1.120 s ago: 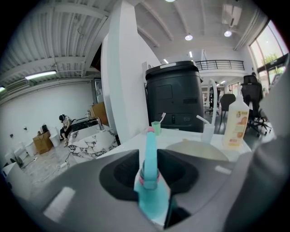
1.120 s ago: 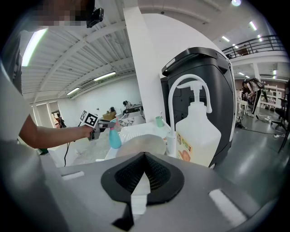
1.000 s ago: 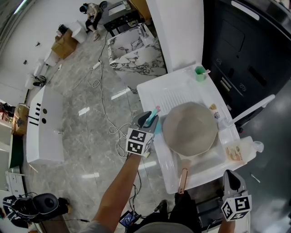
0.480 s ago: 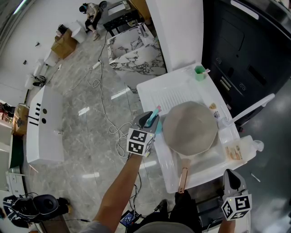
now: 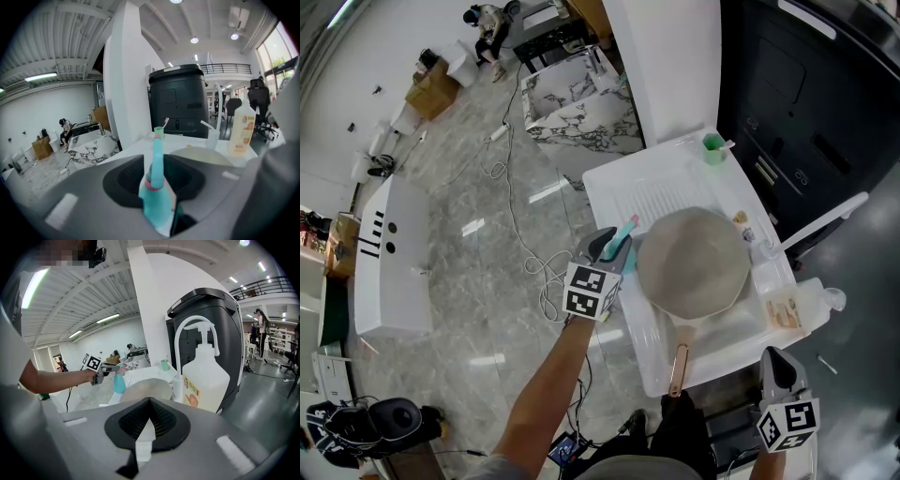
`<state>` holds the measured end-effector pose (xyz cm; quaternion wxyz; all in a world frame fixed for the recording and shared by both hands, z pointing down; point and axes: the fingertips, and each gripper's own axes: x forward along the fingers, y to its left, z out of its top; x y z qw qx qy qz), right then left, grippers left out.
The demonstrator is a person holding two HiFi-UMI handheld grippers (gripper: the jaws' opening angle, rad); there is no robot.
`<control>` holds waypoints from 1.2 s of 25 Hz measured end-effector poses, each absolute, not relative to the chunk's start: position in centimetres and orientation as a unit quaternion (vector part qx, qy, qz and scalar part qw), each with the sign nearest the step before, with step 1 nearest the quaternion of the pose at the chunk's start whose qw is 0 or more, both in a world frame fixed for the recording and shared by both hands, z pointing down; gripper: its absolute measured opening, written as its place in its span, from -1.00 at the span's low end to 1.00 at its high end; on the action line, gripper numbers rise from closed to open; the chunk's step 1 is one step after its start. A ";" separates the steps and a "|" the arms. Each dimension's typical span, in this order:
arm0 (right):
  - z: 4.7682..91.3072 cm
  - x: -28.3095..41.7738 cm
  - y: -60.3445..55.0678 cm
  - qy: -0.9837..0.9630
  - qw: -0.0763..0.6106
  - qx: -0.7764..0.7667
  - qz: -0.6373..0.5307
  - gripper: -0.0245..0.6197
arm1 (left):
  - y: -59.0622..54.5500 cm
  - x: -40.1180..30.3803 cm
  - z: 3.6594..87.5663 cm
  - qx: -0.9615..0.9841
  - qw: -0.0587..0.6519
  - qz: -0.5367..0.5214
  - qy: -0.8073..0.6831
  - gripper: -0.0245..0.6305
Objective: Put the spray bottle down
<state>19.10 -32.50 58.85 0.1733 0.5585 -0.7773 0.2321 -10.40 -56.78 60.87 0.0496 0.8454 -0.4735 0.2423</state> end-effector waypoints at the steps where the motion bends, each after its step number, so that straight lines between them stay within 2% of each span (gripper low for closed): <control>1: 58.9 19.1 -32.5 -0.777 0.174 0.558 0.232 -0.92 | -56.8 -10.4 60.9 0.846 0.049 0.242 -0.473 -0.56; 4: 59.0 19.0 -32.4 -0.777 0.175 0.558 0.233 -0.92 | -56.8 -10.2 60.9 0.846 0.049 0.244 -0.471 -0.57; 6: 59.0 19.0 -32.4 -0.777 0.175 0.558 0.234 -0.92 | -56.8 -9.9 61.0 0.847 0.049 0.246 -0.469 -0.66; 30: 59.2 19.2 -32.3 -0.777 0.176 0.557 0.236 -0.92 | -56.5 -12.0 59.8 0.820 0.087 0.155 -0.544 -0.67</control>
